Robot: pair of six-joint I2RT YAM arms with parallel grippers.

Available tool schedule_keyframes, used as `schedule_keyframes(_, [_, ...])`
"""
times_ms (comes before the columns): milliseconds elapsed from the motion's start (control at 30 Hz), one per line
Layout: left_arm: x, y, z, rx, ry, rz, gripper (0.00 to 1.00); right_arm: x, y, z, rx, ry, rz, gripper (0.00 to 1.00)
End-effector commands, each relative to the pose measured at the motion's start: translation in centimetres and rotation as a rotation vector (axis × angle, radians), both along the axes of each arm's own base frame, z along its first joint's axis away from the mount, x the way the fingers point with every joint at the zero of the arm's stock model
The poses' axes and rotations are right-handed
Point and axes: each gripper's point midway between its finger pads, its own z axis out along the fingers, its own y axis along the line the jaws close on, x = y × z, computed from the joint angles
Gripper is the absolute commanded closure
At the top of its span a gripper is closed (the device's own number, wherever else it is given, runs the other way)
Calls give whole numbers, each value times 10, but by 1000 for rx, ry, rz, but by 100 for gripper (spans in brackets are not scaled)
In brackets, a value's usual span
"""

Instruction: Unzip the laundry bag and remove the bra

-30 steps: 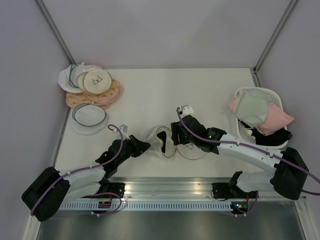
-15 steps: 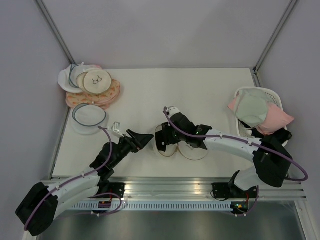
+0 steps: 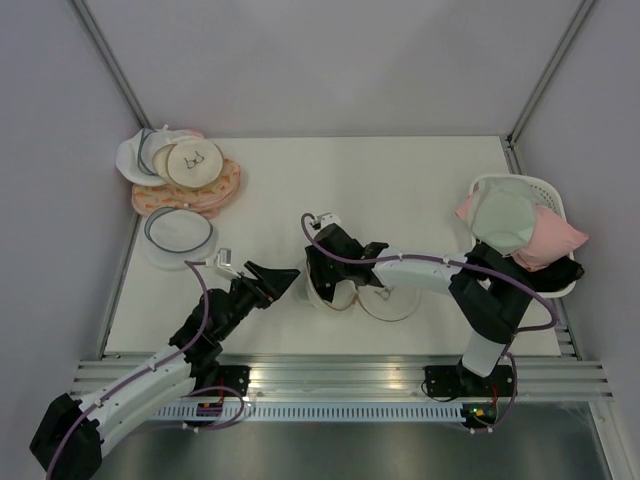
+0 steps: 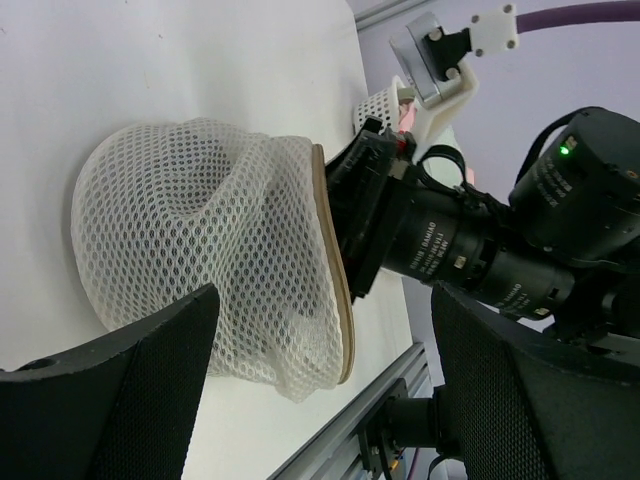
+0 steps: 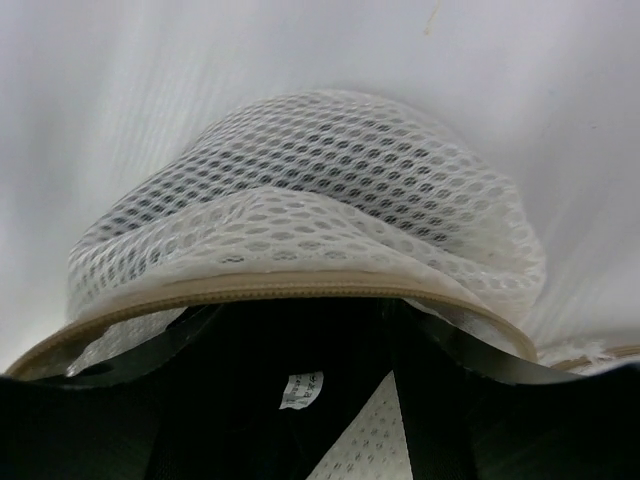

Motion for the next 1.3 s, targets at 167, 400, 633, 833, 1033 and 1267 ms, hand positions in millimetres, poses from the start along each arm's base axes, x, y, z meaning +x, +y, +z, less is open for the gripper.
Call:
schedule_keyframes(167, [-11,13,-55,53,109,26,11,35,-20,-18,-171,-118,-114,43])
schedule_keyframes(400, [-12,14,-59,61,121,27,12,30,-17,-48,-191,-73,-78,96])
schedule_keyframes(633, [-12,15,-60,61,124,33,12,15,-17,-1,-86,-104,-15,100])
schedule_keyframes(833, [-10,16,-57,63,116,44,12,-12,-9,68,72,-135,132,99])
schedule_keyframes(1033, [-5,13,-44,75,79,42,13,-30,-13,104,138,-141,197,99])
schedule_keyframes(1267, [10,-3,28,93,-101,-3,14,-40,-29,114,134,-149,184,100])
